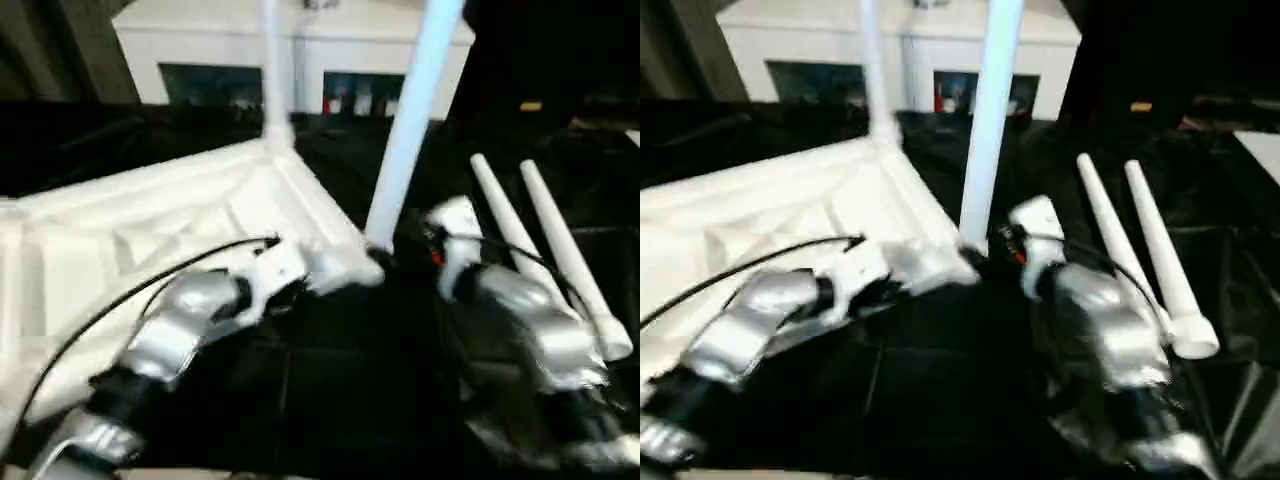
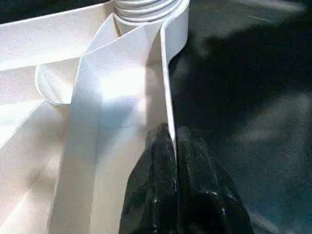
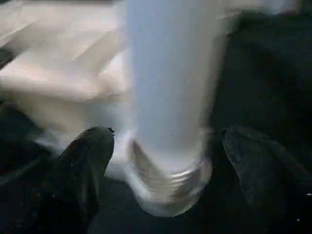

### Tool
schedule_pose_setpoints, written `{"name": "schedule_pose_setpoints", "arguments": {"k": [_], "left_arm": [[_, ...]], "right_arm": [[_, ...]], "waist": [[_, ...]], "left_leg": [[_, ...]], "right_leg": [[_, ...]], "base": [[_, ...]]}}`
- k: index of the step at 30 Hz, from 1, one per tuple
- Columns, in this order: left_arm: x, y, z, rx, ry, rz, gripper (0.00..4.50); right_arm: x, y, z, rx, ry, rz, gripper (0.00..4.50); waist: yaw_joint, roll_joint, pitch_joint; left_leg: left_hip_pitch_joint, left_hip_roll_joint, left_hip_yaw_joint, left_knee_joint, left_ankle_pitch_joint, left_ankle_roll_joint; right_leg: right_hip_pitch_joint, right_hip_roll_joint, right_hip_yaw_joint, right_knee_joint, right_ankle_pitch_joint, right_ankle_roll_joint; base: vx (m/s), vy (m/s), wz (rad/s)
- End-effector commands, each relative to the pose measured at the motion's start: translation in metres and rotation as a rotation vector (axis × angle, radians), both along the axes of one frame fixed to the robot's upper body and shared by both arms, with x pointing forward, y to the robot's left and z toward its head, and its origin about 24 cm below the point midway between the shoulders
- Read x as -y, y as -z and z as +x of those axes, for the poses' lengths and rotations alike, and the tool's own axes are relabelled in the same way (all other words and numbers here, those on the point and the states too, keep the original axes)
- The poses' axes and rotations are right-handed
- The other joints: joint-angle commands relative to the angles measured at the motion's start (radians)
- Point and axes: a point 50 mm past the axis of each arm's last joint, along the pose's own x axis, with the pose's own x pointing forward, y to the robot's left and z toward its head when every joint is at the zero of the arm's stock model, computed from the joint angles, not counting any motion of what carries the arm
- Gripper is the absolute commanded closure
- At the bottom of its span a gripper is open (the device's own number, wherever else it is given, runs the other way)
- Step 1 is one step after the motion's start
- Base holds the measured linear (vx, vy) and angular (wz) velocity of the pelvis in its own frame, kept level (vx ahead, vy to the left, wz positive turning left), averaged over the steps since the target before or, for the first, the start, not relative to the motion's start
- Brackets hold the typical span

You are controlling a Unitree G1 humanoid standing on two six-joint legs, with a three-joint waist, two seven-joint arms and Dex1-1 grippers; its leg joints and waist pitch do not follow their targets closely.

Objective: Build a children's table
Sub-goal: Rotate leg to tighten

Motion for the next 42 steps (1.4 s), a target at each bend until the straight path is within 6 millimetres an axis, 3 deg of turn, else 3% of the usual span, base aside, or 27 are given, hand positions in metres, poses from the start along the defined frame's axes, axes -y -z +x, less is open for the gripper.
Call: {"name": "schedule_pose_setpoints", "arguments": {"k": [1,3,4,9,12,13,16,17,21,28,35,38,41,42], "left_arm": [[0.008,0.004,-0.009,-0.029,0.108,0.016,4.5],[0.004,0.001,-0.013,-0.066,0.157,-0.002,4.5],[0.004,0.0,-0.013,-0.065,0.166,-0.005,4.5],[0.001,-0.001,-0.012,-0.061,0.177,-0.008,4.5],[-0.001,-0.001,-0.012,-0.067,0.18,-0.005,4.5],[-0.001,-0.001,-0.012,-0.068,0.181,-0.004,4.5],[-0.002,-0.001,-0.011,-0.068,0.177,-0.005,4.5],[-0.003,-0.001,-0.011,-0.067,0.174,-0.003,4.5],[-0.003,0.0,-0.011,-0.065,0.172,-0.002,4.5],[-0.005,0.001,-0.011,-0.069,0.17,0.001,4.5],[0.001,0.003,-0.007,-0.088,0.121,-0.064,4.5],[0.01,0.006,-0.002,-0.09,0.059,-0.12,4.5],[0.022,0.012,0.003,-0.09,0.008,-0.127,4.5],[0.028,0.013,0.005,-0.087,-0.017,-0.122,4.5]], "right_arm": [[-0.002,-0.002,-0.006,-0.019,-0.075,0.002,0.15],[0.003,0.003,-0.015,-0.054,-0.103,-0.046,0.05],[0.004,0.004,-0.017,-0.062,-0.109,-0.054,0.05],[0.001,0.008,-0.018,-0.079,-0.119,-0.069,0.05],[-0.005,0.008,-0.014,-0.076,-0.107,-0.038,0.05],[-0.006,0.008,-0.014,-0.075,-0.109,-0.036,0.33],[-0.007,0.009,-0.013,-0.076,-0.11,-0.046,0.46],[-0.006,0.009,-0.013,-0.078,-0.111,-0.05,0.75],[-0.005,0.011,-0.013,-0.082,-0.111,-0.054,0.93],[-0.004,0.014,-0.015,-0.096,-0.123,-0.067,1.67],[-0.002,0.03,-0.011,-0.137,-0.036,-0.107,1.77],[-0.006,0.04,-0.005,-0.168,0.066,-0.107,1.78],[-0.021,0.05,0.001,-0.206,0.166,-0.082,1.78],[-0.027,0.054,0.004,-0.218,0.219,-0.084,1.78]], "waist": [[-0.001,0.006,-0.057],[0.004,0.014,-0.057],[0.006,0.009,-0.057],[0.006,0.01,-0.058],[0.006,0.01,-0.061],[0.006,0.011,-0.062],[0.009,0.008,-0.066],[0.009,0.008,-0.066],[0.01,0.005,-0.065],[0.011,0.007,-0.066],[0.011,0.008,-0.066],[0.003,0.005,-0.056],[-0.003,0.008,-0.048],[-0.006,0.007,-0.045]], "left_leg": [[0.012,0.039,-0.001,-0.067,-0.159,0.048],[0.012,0.037,-0.001,-0.066,-0.151,0.039],[0.012,0.038,-0.001,-0.065,-0.149,0.036],[0.011,0.035,-0.001,-0.063,-0.161,0.026],[0.01,0.034,-0.002,-0.061,-0.139,0.027],[0.01,0.034,-0.002,-0.06,-0.131,0.029],[0.009,0.033,-0.002,-0.054,-0.08,0.043],[0.009,0.032,-0.001,-0.054,-0.078,0.046],[0.008,0.032,0.0,-0.052,-0.086,0.055],[0.009,0.032,-0.001,-0.051,-0.099,0.043],[0.01,0.031,-0.001,-0.049,-0.096,0.047],[0.014,0.028,-0.001,-0.057,-0.195,0.007],[0.022,0.028,-0.004,-0.066,-0.271,-0.015],[0.027,0.025,-0.007,-0.067,-0.317,-0.028]], "right_leg": [[0.057,-0.055,0.052,-0.061,-0.004,-0.253],[0.055,-0.055,0.05,-0.057,-0.004,-0.262],[0.056,-0.056,0.051,-0.057,-0.003,-0.261],[0.057,-0.057,0.052,-0.058,-0.034,-0.258],[0.057,-0.056,0.051,-0.052,-0.005,-0.26],[0.058,-0.056,0.05,-0.051,0.007,-0.262],[0.061,-0.055,0.049,-0.042,0.078,-0.276],[0.061,-0.054,0.049,-0.042,0.082,-0.277],[0.062,-0.056,0.05,-0.043,0.055,-0.276],[0.062,-0.056,0.049,-0.042,0.03,-0.27],[0.061,-0.055,0.048,-0.041,0.042,-0.278],[0.06,-0.058,0.049,-0.062,-0.151,-0.245],[0.05,-0.057,0.05,-0.075,-0.275,-0.212],[0.049,-0.059,0.049,-0.085,-0.38,-0.183]], "base": [[0.0,0.0,0.0],[0.0,0.0,0.0],[0.0,0.0,0.0],[0.0,0.0,0.0],[0.0,0.0,0.0],[0.0,0.0,0.0],[0.0,0.0,0.0],[0.0,0.0,0.0],[0.0,0.0,0.0],[0.0,0.0,0.0],[0.0,0.0,0.0],[0.0,0.0,0.0],[0.0,0.0,0.0],[0.0,0.0,0.0]]}}
